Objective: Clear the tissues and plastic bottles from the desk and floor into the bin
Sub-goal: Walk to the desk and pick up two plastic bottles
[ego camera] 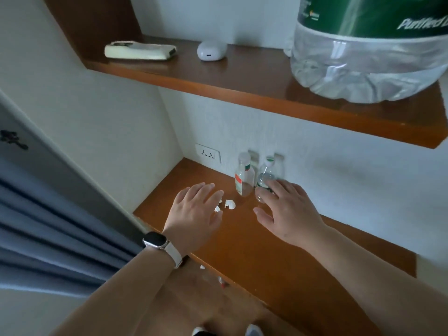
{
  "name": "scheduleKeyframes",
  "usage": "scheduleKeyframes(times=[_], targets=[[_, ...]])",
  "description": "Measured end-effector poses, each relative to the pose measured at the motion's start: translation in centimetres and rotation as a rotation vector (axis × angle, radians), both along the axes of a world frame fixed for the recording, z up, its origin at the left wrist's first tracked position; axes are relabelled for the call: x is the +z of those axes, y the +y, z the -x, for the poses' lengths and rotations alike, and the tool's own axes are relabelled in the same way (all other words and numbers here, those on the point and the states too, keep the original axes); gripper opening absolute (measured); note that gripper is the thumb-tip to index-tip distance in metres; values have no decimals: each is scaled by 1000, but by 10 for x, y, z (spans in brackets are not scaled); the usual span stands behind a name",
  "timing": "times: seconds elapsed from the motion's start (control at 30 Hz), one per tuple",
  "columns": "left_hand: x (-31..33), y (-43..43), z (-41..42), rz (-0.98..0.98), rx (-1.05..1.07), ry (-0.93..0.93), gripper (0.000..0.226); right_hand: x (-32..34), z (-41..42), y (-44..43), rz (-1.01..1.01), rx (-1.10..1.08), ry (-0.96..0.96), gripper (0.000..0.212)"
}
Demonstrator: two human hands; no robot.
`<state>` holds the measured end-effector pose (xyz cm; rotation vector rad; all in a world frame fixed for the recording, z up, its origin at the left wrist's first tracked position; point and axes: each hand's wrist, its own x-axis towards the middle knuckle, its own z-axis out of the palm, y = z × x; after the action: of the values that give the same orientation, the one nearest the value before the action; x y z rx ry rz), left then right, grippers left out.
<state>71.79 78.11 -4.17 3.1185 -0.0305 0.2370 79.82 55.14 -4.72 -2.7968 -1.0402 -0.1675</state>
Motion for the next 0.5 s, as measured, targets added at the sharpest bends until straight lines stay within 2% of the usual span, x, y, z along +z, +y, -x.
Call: scheduleKeyframes(times=[0.17, 0.33, 0.5], targets=[[-20, 5, -47, 87, -45, 22, 43, -17, -25, 6, -13, -135, 62, 53], [-47, 17, -95, 264, -56, 95, 43, -28, -46, 17, -26, -290, 129, 51], [-72, 32, -137, 501, -32, 150, 39, -44, -66, 34, -143, -532, 209, 48]])
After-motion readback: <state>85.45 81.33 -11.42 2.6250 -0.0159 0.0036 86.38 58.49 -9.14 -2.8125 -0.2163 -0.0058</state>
